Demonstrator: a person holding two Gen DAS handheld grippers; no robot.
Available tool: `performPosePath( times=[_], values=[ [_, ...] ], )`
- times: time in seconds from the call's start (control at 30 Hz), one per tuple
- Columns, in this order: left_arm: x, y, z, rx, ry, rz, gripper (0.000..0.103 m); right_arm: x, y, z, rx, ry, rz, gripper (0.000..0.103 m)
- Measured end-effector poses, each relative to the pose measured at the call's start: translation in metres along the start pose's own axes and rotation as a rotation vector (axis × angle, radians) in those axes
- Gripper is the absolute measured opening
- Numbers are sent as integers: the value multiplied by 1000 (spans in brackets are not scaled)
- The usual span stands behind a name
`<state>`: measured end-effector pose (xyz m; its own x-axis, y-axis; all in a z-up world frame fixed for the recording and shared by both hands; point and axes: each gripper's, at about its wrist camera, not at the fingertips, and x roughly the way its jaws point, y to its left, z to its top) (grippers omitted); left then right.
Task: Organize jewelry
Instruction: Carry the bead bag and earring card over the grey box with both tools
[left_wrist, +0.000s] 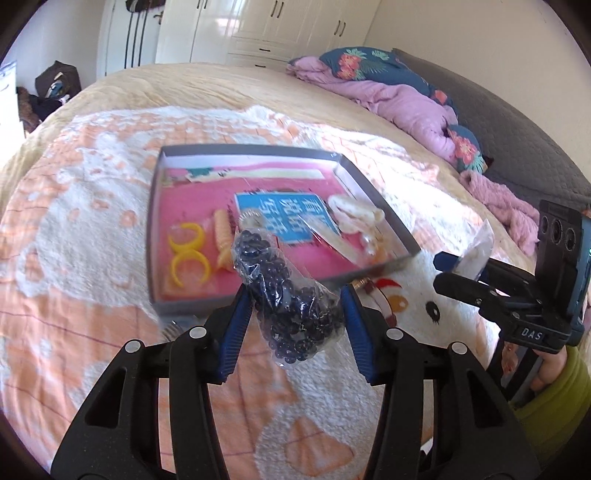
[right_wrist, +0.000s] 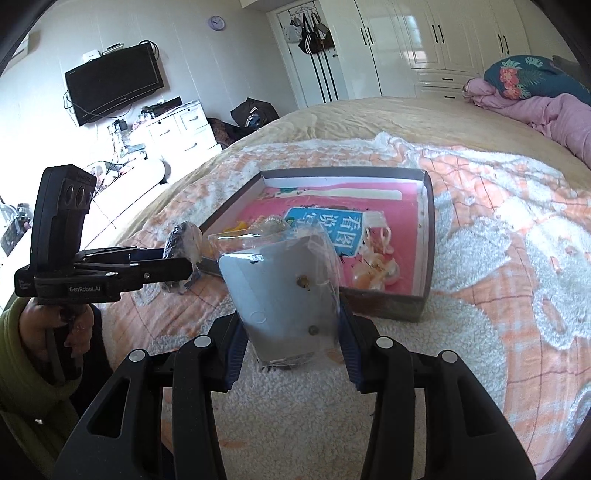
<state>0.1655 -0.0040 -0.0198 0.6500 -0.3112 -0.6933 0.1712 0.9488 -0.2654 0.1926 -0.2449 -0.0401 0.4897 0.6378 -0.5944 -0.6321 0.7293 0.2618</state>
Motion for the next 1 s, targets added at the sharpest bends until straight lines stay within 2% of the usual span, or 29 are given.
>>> performPosePath(
  times=[0.47, 1.0],
  values=[
    [-5, 16, 29, 6, -45, 23, 41, 12, 21, 36, -59, -28, 7, 42],
    [18, 16, 51, 45, -19, 27, 41, 24, 19, 61, -64, -47, -3, 42]
  ],
)
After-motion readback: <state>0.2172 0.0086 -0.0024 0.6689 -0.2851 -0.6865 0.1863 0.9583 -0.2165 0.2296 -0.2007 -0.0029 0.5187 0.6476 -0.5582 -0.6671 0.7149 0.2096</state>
